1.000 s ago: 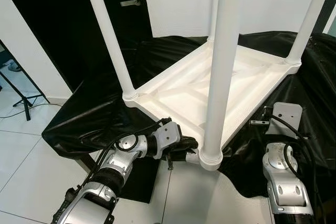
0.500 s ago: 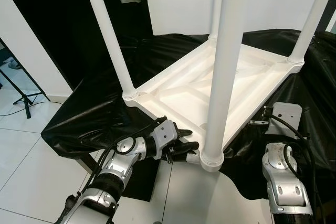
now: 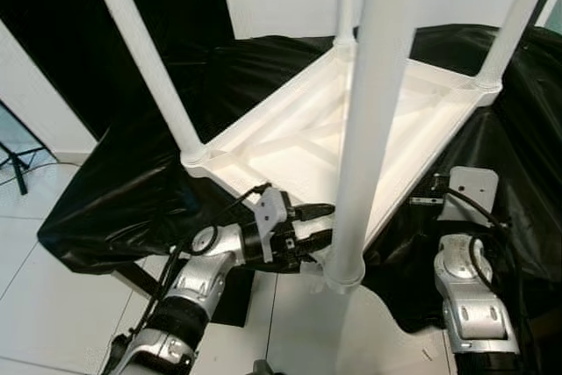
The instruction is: Building children table
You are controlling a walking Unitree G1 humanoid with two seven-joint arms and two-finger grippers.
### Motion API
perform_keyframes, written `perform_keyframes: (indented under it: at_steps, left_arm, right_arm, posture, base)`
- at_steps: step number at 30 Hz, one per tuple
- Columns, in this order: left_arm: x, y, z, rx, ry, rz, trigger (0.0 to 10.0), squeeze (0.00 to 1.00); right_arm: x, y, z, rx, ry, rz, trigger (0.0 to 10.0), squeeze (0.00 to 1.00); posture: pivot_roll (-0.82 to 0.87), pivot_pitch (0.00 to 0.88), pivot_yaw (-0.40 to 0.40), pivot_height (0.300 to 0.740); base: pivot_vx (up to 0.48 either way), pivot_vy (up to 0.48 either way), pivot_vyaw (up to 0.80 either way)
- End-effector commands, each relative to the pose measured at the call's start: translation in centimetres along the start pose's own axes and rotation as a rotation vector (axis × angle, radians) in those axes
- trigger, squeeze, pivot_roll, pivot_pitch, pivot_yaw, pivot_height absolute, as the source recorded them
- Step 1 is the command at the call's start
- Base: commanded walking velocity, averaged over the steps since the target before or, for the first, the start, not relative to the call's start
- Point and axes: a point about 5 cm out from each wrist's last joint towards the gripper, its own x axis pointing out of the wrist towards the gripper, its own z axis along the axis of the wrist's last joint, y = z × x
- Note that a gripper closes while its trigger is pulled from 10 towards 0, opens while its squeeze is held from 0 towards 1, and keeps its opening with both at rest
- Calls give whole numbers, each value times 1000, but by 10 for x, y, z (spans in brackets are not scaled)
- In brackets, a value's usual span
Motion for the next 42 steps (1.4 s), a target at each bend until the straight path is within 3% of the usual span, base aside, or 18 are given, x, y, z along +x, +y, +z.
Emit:
perform_keyframes:
  at_steps: [1,7,9,11,12,15,42]
  left_arm:
    - [-5,-9,1,-1,0,-122,10000,0]
    - [-4,-8,2,-2,-2,-73,10000,0]
    - [-1,4,4,18,-17,83,10000,0]
    - [-1,4,4,18,-17,83,10000,0]
    - [-1,9,4,27,-17,151,10000,0]
    - [-2,13,3,30,-17,210,10000,0]
    - [4,11,-4,-10,-45,353,10000,0]
  right_arm:
    - [-1,4,-3,4,14,15,10000,0]
    - [0,5,-3,5,12,20,10000,0]
    - [1,6,-1,12,6,23,10000,0]
    - [1,6,-1,12,6,23,10000,0]
    - [1,6,-1,17,7,21,10000,0]
    - [2,5,-2,21,10,17,10000,0]
    - [2,5,-1,23,7,16,10000,0]
  posture:
    - [-74,0,100,740]
    - [-69,0,98,740]
    - [-68,0,96,740]
    - [-68,0,96,740]
    - [-70,0,95,740]
    - [-74,0,95,740]
    - [-72,0,91,740]
  base:
    - [0,0,0]
    - [0,0,0]
    - [0,0,0]
    - [0,0,0]
    - [0,0,0]
    - [0,0,0]
    - [0,0,-93]
